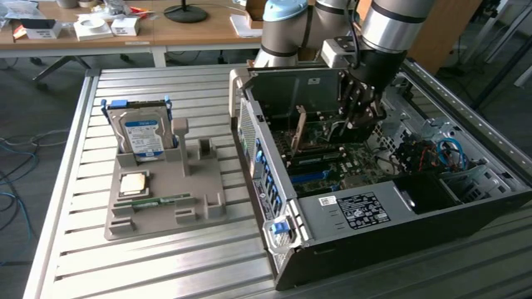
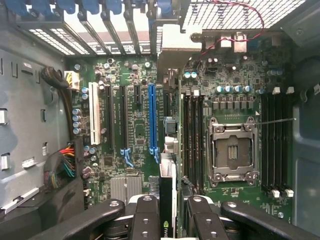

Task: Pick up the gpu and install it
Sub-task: 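Insert the gpu into the slot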

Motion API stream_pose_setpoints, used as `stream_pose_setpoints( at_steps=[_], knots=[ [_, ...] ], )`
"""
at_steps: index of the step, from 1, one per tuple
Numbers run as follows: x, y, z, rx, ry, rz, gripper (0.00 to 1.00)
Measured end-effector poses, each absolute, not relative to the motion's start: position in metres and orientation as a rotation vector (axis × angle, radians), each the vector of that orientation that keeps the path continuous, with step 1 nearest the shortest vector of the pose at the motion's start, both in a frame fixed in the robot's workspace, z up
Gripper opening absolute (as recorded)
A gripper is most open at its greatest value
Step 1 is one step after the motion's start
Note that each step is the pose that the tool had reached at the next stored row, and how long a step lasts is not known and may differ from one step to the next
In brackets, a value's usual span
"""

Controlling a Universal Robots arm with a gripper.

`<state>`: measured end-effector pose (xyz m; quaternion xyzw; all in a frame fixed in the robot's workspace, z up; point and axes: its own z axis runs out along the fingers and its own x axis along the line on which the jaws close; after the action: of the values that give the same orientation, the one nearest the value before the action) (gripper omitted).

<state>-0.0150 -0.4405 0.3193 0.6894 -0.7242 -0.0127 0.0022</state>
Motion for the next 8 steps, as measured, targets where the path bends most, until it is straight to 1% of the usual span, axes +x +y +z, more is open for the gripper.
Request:
stream_pose_setpoints(
  at_steps=[8],
  knots=[
    [-0.0151,-0.4405,0.3109,2.163,-2.272,-0.04,0.26]
  ],
)
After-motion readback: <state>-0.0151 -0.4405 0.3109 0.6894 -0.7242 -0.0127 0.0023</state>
